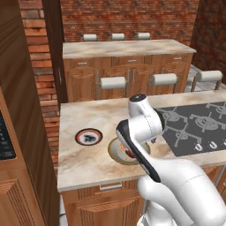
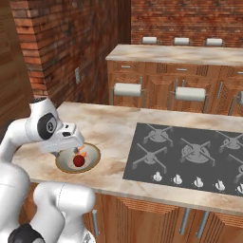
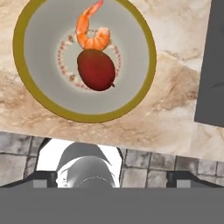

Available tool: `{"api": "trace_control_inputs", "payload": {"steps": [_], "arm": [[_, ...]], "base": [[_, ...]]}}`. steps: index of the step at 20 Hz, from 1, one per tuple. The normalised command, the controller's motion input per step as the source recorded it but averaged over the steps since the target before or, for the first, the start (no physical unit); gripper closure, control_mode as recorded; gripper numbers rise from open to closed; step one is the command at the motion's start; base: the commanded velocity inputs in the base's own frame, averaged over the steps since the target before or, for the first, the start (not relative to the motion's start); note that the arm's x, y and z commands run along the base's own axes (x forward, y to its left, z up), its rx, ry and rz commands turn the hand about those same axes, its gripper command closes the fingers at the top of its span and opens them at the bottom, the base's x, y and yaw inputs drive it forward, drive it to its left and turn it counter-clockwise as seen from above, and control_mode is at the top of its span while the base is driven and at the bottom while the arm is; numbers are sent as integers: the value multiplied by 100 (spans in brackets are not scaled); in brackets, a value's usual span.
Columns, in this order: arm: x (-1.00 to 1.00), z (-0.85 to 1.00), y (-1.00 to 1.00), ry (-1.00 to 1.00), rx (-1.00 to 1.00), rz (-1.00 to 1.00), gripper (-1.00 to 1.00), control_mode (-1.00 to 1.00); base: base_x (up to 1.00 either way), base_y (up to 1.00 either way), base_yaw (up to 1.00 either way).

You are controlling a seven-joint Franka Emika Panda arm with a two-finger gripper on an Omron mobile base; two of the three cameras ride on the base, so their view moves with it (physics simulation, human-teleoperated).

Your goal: Remove the mango from the bowl and place it on the small plate. Then place the bowl with only the shrimp in the microwave, close the door, and press the start button to microwave the shrimp.

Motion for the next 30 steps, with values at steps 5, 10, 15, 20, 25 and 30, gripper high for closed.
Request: {"api": "trace_control_inputs", "payload": {"steps": [5, 10, 15, 20, 25, 30], "arm": [[17, -16, 10, 15, -2, 0, -100, -100], [14, -30, 22, 7, -5, 0, -100, -100], [18, -37, 2, 0, 0, 1, -100, -100], [33, -24, 0, 0, 0, 3, -100, -100], [29, -18, -3, 0, 0, 5, -100, -100], [20, -14, -1, 0, 0, 3, -100, -100]], "base": [[0, 0, 0], [0, 0, 0], [0, 0, 0], [0, 0, 0], [0, 0, 0], [0, 0, 0]]}}
